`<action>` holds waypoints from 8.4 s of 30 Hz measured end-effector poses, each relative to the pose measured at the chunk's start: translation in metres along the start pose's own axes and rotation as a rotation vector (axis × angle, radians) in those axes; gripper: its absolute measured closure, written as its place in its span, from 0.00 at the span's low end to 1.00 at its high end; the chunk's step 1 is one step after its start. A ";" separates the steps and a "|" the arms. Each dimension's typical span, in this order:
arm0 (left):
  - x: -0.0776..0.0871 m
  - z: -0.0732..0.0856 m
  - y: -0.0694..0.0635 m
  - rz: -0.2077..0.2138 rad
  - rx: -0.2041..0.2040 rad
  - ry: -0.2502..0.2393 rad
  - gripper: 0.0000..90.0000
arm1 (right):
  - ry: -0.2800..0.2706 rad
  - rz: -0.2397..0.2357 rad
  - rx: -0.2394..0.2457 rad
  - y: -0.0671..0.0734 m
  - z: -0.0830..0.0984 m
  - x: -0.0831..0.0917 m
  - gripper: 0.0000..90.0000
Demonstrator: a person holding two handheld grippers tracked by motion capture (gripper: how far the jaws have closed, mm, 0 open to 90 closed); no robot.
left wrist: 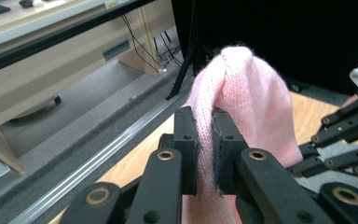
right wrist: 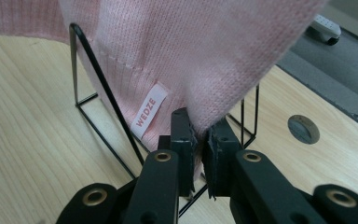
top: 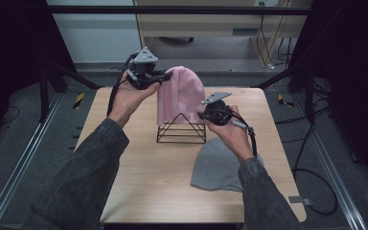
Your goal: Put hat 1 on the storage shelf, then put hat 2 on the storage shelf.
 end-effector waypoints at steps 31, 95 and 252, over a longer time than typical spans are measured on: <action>-0.003 0.025 -0.028 0.066 -0.040 0.107 0.93 | 0.092 -0.017 -0.076 -0.004 0.033 -0.006 0.65; -0.003 0.086 -0.037 0.074 0.038 0.153 0.73 | 0.126 0.095 -0.222 -0.043 0.116 0.050 0.55; 0.081 0.145 -0.068 0.172 -0.097 0.266 0.27 | -0.103 -0.209 0.252 0.127 -0.054 0.101 0.96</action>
Point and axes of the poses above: each handheld gripper's, and its own axes: x roughly backward along the jaws, z roughly out of its underside, y roughly to its left, the point moved 3 cm from there along -x, roughly forward along the jaws, and after that the axes turned 13 degrees about -z, right-handed, at the moved point
